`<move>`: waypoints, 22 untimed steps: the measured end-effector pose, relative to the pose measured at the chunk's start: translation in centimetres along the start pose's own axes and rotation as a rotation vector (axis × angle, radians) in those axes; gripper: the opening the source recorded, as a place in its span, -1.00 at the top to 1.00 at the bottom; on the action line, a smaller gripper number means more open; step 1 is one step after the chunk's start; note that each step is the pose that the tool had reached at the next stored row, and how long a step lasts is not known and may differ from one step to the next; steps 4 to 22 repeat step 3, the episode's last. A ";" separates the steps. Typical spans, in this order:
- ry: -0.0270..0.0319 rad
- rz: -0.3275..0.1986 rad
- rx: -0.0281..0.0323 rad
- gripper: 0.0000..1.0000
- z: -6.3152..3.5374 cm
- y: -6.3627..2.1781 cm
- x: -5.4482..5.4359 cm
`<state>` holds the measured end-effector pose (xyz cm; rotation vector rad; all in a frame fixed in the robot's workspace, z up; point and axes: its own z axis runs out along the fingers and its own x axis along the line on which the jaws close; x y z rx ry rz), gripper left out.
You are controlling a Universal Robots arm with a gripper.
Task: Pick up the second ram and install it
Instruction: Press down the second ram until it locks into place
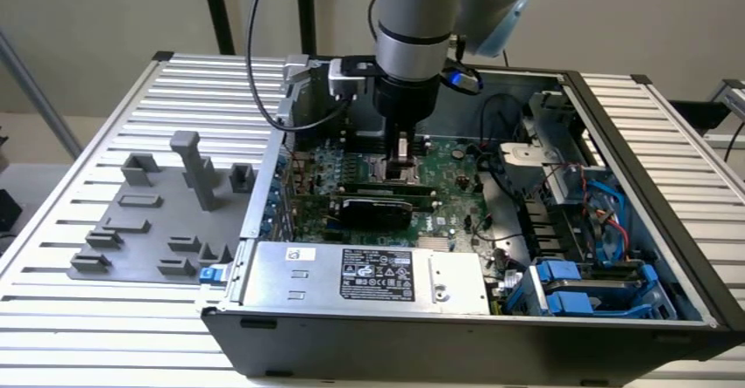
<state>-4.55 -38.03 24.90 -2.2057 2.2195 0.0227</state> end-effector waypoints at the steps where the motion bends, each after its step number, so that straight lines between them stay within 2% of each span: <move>1: 0.0001 0.000 -0.0001 0.79 -0.01 0.00 0.0; 22: 0.0002 0.000 -0.0001 0.79 -0.01 0.00 0.0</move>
